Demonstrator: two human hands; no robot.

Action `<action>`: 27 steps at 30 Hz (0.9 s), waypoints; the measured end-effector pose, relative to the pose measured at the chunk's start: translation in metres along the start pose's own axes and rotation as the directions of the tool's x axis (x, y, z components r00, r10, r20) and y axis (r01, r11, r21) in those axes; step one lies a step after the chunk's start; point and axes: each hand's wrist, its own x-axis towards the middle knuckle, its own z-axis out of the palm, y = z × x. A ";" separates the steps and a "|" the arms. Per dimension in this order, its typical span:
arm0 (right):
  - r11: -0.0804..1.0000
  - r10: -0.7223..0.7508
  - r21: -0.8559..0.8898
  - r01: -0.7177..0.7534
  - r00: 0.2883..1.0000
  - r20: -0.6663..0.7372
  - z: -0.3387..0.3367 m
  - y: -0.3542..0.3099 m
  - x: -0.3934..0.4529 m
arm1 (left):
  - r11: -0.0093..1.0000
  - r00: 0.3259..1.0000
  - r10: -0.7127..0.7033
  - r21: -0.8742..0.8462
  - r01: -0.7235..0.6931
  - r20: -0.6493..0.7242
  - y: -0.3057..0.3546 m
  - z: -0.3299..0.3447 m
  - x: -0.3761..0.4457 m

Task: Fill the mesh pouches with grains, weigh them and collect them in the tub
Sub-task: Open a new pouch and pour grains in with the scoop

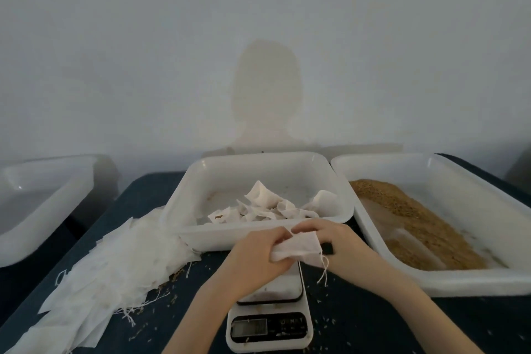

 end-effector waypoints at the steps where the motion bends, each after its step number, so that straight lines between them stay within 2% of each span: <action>1: 0.999 0.041 -0.025 -0.042 0.999 -0.033 -0.001 0.003 0.000 | 1.000 1.000 0.006 0.022 -0.005 -0.013 0.002 0.001 0.001; 3: 0.997 0.079 0.005 -0.079 0.995 -0.061 -0.003 0.007 -0.001 | 0.999 0.999 0.012 0.052 -0.009 -0.047 0.006 0.003 0.003; 6: 0.997 0.037 0.063 -0.036 0.999 -0.013 -0.004 0.006 -0.001 | 0.997 0.997 0.037 0.071 -0.033 -0.067 0.012 0.005 0.005; 9: 0.999 0.029 0.036 -0.028 0.999 -0.040 -0.005 0.008 -0.002 | 0.996 0.999 0.051 0.068 -0.050 -0.001 0.015 0.006 0.005; 13: 0.986 -0.026 -0.163 0.024 1.000 -0.008 -0.006 0.008 -0.005 | 1.000 0.995 0.019 0.013 -0.020 0.100 0.014 0.003 0.002; 16: 0.938 -0.100 -0.330 0.105 0.994 0.031 -0.005 0.008 -0.005 | 1.000 0.992 0.006 -0.028 -0.002 0.122 0.018 -0.002 0.001; 20: 0.915 -0.114 -0.385 0.118 0.993 0.033 -0.007 0.010 -0.004 | 1.000 0.990 0.002 0.002 -0.002 0.140 0.022 0.000 0.006; 23: 0.933 -0.084 -0.351 0.084 0.996 0.014 -0.014 0.010 -0.006 | 0.999 0.989 0.028 -0.046 -0.022 0.143 0.023 0.003 0.009; 27: 0.985 -0.032 -0.172 0.032 0.999 0.003 -0.030 0.010 -0.014 | 0.999 0.989 0.034 -0.008 -0.034 0.145 0.026 0.009 0.016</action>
